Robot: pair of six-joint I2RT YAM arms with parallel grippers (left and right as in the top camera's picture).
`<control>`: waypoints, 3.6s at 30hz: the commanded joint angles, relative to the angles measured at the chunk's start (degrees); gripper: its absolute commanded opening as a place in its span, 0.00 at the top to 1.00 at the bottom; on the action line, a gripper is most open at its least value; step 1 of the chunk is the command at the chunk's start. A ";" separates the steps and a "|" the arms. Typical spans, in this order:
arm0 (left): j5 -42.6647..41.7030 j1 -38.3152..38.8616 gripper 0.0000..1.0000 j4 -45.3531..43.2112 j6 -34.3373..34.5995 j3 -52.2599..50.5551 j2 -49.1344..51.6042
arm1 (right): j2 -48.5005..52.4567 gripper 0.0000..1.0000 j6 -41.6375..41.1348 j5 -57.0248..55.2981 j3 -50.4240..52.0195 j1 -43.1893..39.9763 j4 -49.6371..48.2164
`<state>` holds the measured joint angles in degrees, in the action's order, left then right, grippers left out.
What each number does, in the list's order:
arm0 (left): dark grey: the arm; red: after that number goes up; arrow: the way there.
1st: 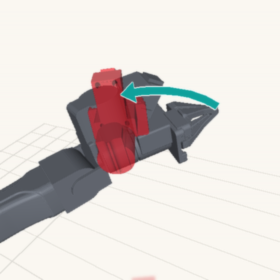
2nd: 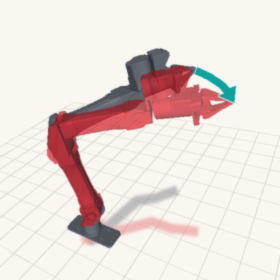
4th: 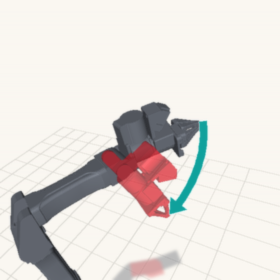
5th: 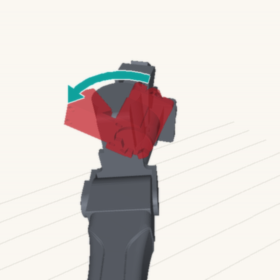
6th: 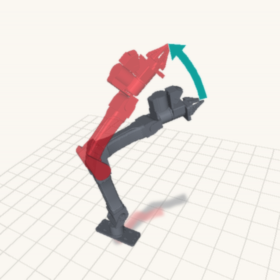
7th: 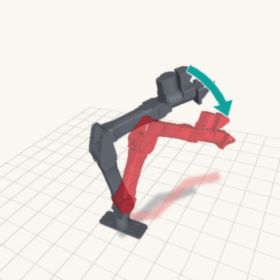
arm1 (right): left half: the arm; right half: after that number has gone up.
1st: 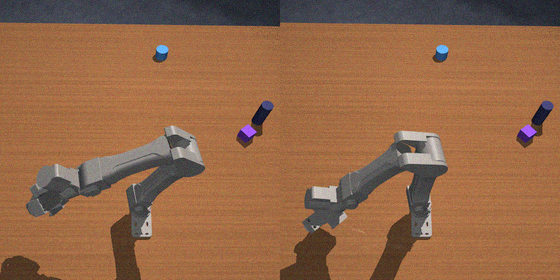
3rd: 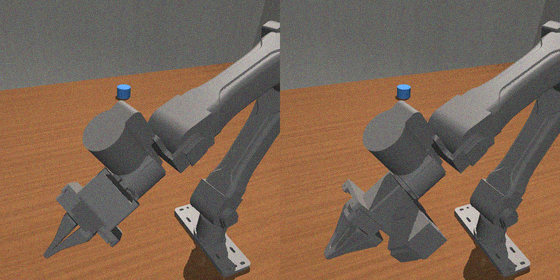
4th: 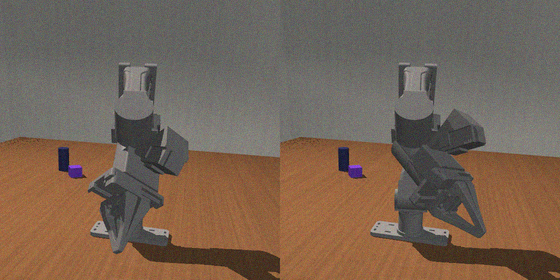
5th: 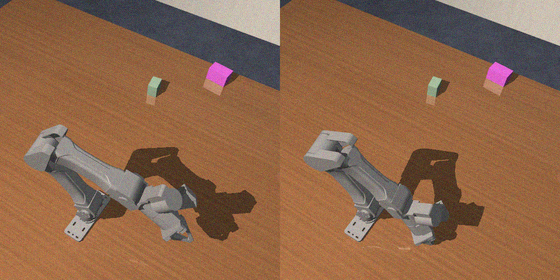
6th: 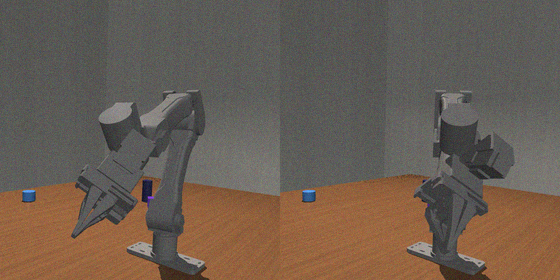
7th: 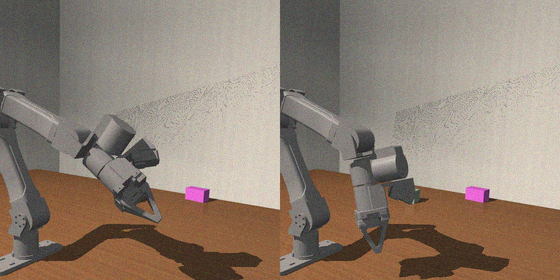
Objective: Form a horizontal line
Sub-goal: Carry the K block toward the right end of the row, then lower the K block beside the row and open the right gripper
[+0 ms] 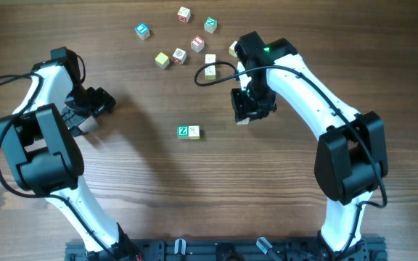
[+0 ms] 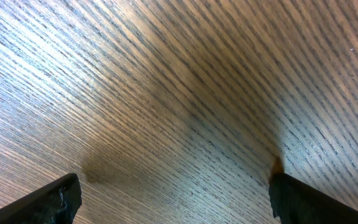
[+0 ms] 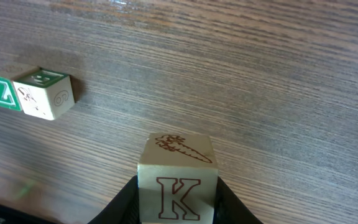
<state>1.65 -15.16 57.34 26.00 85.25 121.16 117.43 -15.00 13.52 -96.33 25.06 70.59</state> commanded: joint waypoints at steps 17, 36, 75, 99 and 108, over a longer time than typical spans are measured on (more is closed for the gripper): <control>1.86 -0.39 0.00 -0.17 -0.04 -0.68 1.22 | 0.35 0.80 -8.11 -7.15 0.48 5.49 -7.13; 1.86 -0.39 0.00 -0.17 -0.07 -0.68 1.22 | 0.35 0.79 -7.67 -7.15 0.48 5.46 -7.61; 1.86 -0.39 0.00 -0.17 -0.07 -0.68 1.22 | 0.50 0.35 -9.07 -4.26 14.21 5.86 -23.67; 1.86 -0.39 0.00 -0.17 -0.07 -0.68 1.22 | 0.55 0.69 -12.85 5.90 14.23 8.22 -23.02; 1.86 -0.39 0.00 -0.17 -0.07 -0.68 1.22 | 0.55 0.67 -15.32 4.87 14.23 11.34 -21.64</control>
<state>1.65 -15.16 57.34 26.00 85.25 121.16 117.43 -28.25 18.26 -82.61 36.14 48.80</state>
